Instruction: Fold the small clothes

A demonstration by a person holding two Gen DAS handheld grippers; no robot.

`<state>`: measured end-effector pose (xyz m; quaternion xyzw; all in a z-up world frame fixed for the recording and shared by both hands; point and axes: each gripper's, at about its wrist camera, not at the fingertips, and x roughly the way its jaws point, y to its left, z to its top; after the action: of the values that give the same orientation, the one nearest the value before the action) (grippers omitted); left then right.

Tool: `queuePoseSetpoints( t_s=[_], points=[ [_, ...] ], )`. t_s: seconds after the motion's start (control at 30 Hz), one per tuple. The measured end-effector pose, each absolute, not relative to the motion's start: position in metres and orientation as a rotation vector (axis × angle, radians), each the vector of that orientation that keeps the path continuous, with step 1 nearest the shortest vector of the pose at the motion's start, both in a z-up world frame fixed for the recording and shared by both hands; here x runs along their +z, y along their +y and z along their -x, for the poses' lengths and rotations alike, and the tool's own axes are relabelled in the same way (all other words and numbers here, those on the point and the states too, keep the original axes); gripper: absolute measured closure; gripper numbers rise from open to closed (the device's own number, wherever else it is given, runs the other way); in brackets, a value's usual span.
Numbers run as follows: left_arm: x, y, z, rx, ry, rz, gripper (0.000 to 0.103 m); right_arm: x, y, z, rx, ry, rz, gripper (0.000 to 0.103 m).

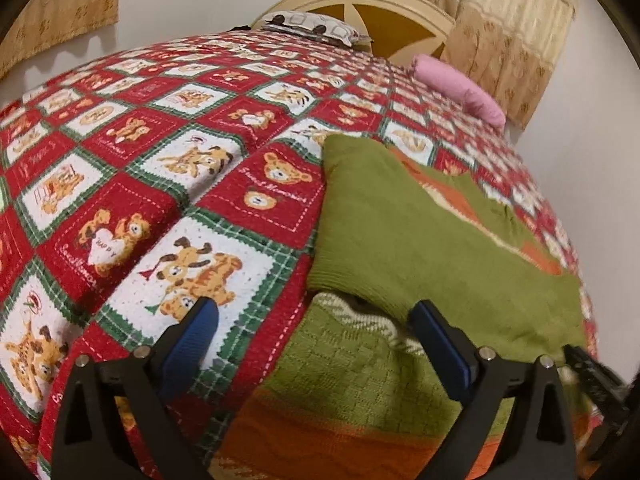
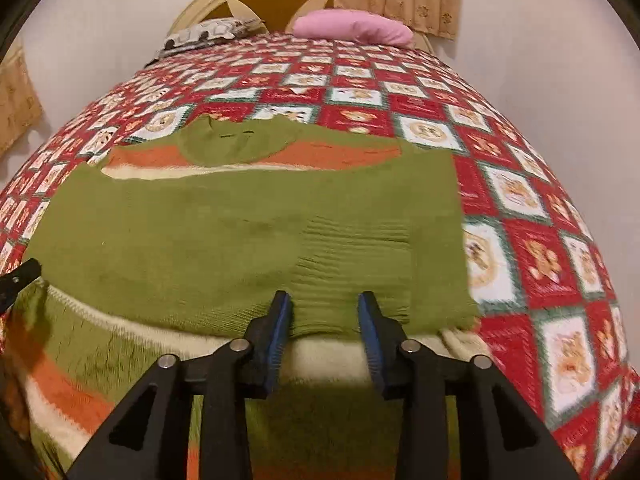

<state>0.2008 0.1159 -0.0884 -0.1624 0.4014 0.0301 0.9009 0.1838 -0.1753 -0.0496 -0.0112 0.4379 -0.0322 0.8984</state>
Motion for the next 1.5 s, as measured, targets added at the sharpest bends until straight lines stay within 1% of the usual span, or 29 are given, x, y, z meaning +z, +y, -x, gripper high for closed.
queuePoseSetpoints(
  t_s=[0.03, 0.13, 0.27, 0.43, 0.57, 0.7, 0.77, 0.93, 1.03, 1.1, 1.13, 1.2, 1.27, 1.3, 1.33, 1.37, 1.43, 1.47, 1.5],
  points=[
    [-0.088, 0.116, -0.201, 0.058, 0.833, 0.335, 0.002, -0.042, -0.182, -0.173, -0.074, 0.91, -0.017, 0.064],
    [-0.088, 0.123, -0.197, 0.027, 0.818, 0.375, 0.001, -0.02, -0.205, -0.124, -0.035, 0.831, -0.13, 0.064],
    [-0.085, 0.13, -0.185, -0.036, 0.81, 0.4, 0.0, 0.001, -0.235, -0.05, -0.074, 0.77, -0.084, 0.063],
    [-0.078, 0.13, -0.142, -0.178, 0.842, 0.299, 0.0, -0.005, -0.273, 0.028, -0.07, 0.825, -0.108, 0.063],
    [-0.072, 0.144, -0.092, -0.259, 0.854, 0.242, 0.0, -0.024, -0.29, 0.078, -0.033, 0.892, -0.207, 0.062],
    [-0.067, 0.157, -0.049, -0.299, 0.846, 0.174, 0.0, -0.044, -0.279, 0.101, 0.065, 0.933, -0.299, 0.052],
    [-0.066, 0.161, -0.035, -0.303, 0.86, 0.139, 0.0, -0.05, -0.27, 0.107, 0.099, 0.943, -0.297, 0.052],
    [-0.068, 0.161, 0.007, -0.341, 0.883, 0.044, 0.002, -0.058, -0.247, 0.116, 0.115, 0.96, -0.183, 0.052],
    [-0.073, 0.158, 0.03, -0.361, 0.901, -0.005, 0.006, -0.057, -0.238, 0.121, 0.162, 0.967, -0.173, 0.052],
    [-0.078, 0.159, 0.038, -0.387, 0.922, 0.009, 0.013, -0.058, -0.233, 0.124, 0.17, 0.968, -0.146, 0.053],
    [-0.081, 0.16, 0.041, -0.401, 0.936, 0.028, 0.015, -0.059, -0.23, 0.125, 0.17, 0.968, -0.128, 0.053],
    [-0.088, 0.161, 0.043, -0.436, 0.978, 0.083, 0.023, -0.062, -0.229, 0.128, 0.165, 0.976, -0.112, 0.057],
    [-0.089, 0.161, 0.043, -0.438, 0.989, 0.109, 0.023, -0.061, -0.227, 0.13, 0.165, 0.972, -0.097, 0.059],
    [-0.089, 0.161, 0.043, -0.439, 0.993, 0.112, 0.023, -0.061, -0.225, 0.129, 0.175, 0.983, -0.093, 0.062],
    [-0.089, 0.161, 0.043, -0.443, 0.999, 0.118, 0.023, -0.061, -0.223, 0.13, 0.174, 0.987, -0.081, 0.063],
    [-0.089, 0.161, 0.044, -0.447, 1.004, 0.127, 0.024, -0.061, -0.221, 0.13, 0.173, 0.989, -0.069, 0.066],
    [-0.089, 0.163, 0.047, -0.471, 1.034, 0.17, 0.029, -0.062, -0.218, 0.131, 0.182, 0.997, -0.057, 0.08],
    [-0.089, 0.162, 0.049, -0.485, 1.051, 0.181, 0.035, -0.062, -0.217, 0.13, 0.193, 1.003, -0.065, 0.085],
    [-0.09, 0.161, 0.052, -0.495, 1.065, 0.176, 0.037, -0.063, -0.217, 0.13, 0.198, 1.002, -0.075, 0.085]
  ],
)
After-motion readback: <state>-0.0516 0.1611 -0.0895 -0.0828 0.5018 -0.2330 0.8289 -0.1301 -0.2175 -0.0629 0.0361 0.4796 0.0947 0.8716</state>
